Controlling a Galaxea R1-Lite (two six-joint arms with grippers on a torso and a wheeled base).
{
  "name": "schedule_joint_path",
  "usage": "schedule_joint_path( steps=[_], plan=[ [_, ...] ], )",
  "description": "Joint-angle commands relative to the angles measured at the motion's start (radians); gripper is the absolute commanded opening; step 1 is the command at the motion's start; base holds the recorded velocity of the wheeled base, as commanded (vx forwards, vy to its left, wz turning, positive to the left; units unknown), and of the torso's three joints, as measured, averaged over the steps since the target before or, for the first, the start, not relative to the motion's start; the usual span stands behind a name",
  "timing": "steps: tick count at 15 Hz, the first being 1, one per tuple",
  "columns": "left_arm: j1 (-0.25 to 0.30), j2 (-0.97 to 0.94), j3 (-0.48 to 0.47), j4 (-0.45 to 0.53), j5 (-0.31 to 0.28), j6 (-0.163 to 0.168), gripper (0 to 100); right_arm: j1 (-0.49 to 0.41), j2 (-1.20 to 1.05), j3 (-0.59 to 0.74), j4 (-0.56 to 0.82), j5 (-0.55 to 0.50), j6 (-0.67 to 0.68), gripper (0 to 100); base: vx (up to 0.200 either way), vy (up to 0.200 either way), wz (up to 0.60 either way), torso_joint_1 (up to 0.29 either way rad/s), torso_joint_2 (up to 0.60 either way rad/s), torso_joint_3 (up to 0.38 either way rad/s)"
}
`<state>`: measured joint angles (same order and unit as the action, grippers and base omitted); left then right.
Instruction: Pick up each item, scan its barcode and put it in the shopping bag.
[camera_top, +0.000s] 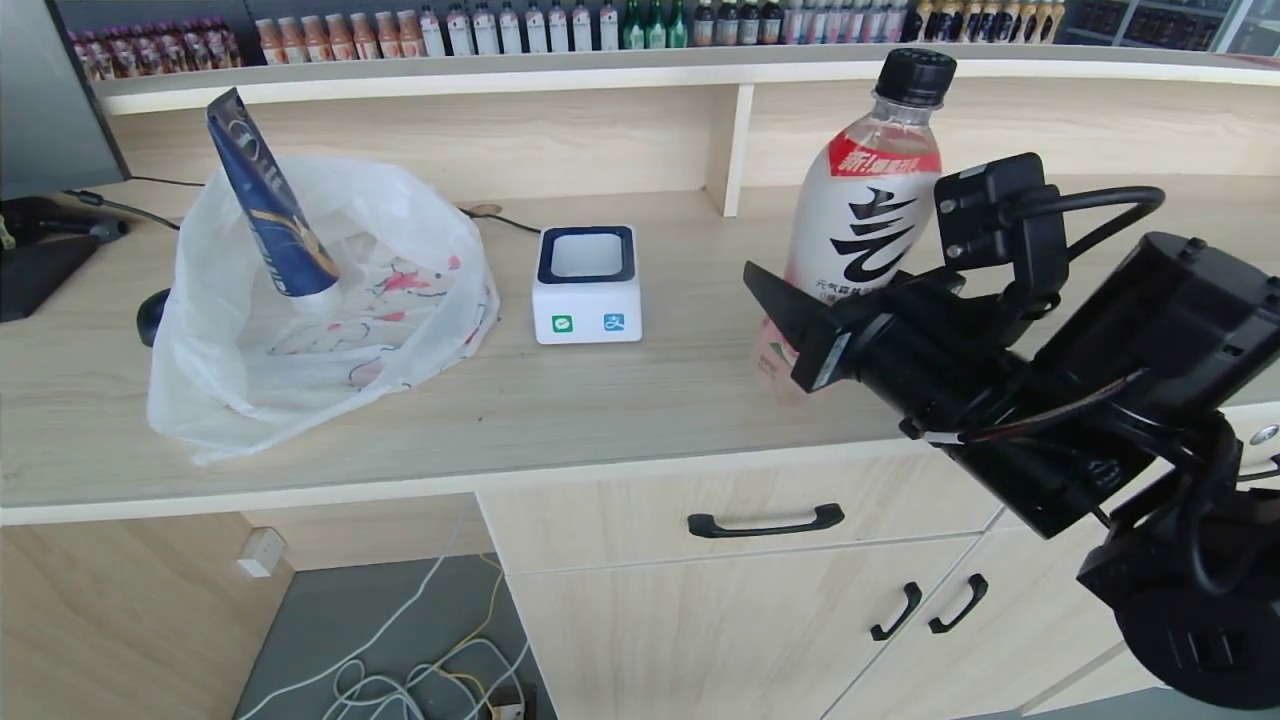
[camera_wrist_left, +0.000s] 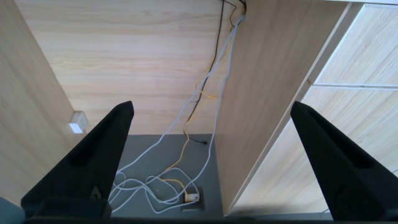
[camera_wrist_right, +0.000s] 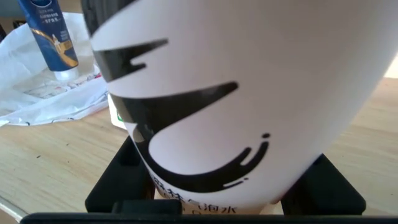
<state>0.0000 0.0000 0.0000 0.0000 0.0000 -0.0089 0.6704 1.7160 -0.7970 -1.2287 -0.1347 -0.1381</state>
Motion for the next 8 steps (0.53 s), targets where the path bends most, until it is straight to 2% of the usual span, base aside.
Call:
schedule_joint_path(
  steps=[1,8],
  plan=[
    [0.0,0.0,0.0,0.0,0.002,0.0,100,-0.009,0.014,0.004,-0.003,0.0,0.006,0,0.0,0.0,0.0,0.0,0.0,0.0],
    [0.0,0.0,0.0,0.0,0.0,0.0,100,-0.072,0.074,-0.024,-0.009,-0.005,0.006,0,0.0,0.0,0.0,0.0,0.0,0.0]
  ],
)
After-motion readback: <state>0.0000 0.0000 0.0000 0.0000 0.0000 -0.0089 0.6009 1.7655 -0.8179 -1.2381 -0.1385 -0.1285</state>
